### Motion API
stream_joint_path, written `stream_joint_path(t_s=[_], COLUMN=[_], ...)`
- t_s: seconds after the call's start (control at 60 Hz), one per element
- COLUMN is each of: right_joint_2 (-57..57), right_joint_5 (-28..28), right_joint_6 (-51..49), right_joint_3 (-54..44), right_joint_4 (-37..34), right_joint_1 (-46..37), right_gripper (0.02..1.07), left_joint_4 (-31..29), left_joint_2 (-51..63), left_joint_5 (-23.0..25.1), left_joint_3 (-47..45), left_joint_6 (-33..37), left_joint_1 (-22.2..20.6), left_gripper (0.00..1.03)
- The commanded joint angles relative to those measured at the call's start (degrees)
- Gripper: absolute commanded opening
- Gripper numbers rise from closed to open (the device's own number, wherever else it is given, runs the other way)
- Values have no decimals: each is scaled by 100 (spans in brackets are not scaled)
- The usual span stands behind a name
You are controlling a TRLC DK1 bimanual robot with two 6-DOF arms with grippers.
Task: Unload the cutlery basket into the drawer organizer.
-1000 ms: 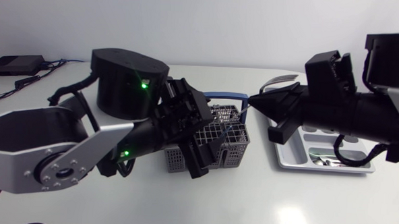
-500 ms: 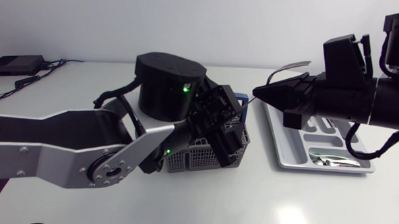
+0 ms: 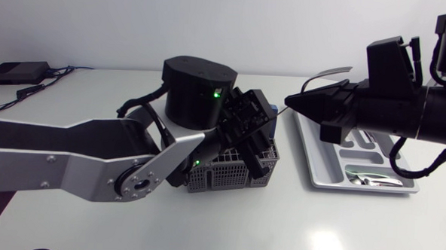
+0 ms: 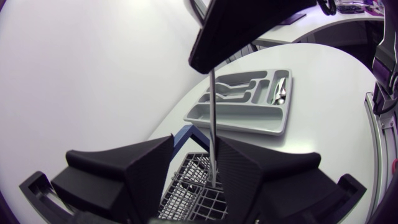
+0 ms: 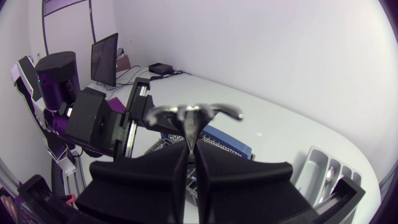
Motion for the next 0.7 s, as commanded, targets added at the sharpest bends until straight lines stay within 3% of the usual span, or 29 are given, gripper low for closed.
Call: stream_joint_path(t_s=[0.0,0.4,0.683], right_joint_2=[-73,-143,-213], right_joint_5=[-63,-63,-63], right_joint_6=[187,222,231], right_joint_3=[49,13,40], right_joint_4=[-28,-28,-11], right_joint_1=[-44,-61,-114], right_gripper=[8,8,10], left_joint_4=[139,359,34], left_joint_2=[99,107,160], left_joint_5=[-21,-21,14], left_joint_3=[133,19,204], left_joint_6=[-152,-266,-459], left_joint_1=[37,-43,-95], left_gripper=[29,4,3])
